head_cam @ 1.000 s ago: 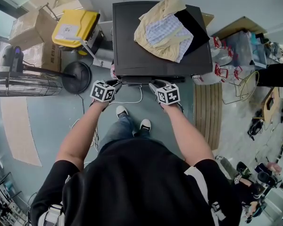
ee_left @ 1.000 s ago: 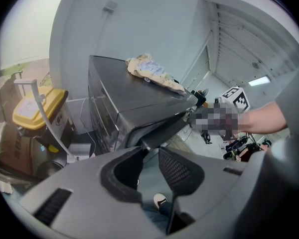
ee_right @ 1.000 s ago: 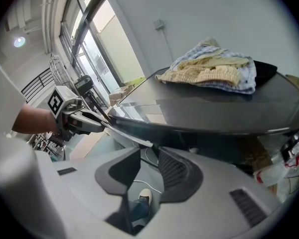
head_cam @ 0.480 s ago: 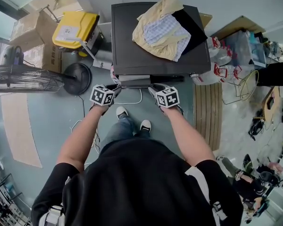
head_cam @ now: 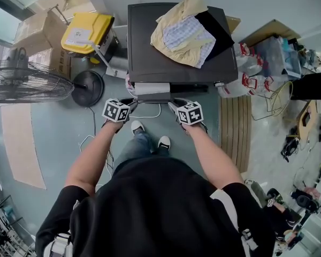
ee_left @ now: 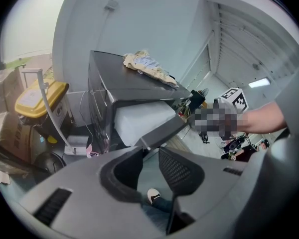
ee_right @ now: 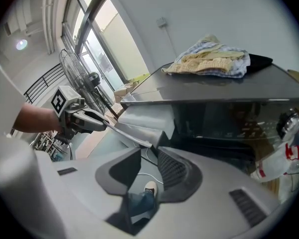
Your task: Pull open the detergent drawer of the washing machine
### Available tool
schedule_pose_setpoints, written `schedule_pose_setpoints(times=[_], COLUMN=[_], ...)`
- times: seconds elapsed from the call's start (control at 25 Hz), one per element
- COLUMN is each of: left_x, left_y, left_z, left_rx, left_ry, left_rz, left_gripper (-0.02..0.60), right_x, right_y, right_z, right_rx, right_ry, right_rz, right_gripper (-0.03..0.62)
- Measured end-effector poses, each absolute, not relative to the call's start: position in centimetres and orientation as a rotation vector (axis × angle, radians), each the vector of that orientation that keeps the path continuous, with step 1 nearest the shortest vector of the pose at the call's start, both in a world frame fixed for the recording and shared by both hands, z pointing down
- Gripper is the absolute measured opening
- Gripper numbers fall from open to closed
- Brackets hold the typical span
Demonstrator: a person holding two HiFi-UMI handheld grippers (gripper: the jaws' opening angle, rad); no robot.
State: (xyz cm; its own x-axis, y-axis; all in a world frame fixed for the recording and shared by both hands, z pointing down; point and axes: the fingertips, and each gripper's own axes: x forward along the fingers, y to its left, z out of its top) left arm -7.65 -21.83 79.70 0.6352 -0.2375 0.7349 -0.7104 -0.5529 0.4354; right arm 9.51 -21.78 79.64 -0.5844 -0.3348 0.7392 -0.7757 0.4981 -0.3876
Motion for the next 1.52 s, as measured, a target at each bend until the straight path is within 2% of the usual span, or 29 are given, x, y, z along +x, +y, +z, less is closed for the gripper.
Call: schedule_pose_setpoints(times=[1.52], left_x=[-6.6], left_y=[-11.5], left_z=[79.6], left_rx=[2.058], left_ry=[-0.74], left_rz=[0.777], left_gripper=[0.107], right_x=[10.5], right_y=[-11.5], right_z=[79.6], right_rx=[0.804], right_ry=[-2.137], right_rz=[1.005], right_gripper=[0.104])
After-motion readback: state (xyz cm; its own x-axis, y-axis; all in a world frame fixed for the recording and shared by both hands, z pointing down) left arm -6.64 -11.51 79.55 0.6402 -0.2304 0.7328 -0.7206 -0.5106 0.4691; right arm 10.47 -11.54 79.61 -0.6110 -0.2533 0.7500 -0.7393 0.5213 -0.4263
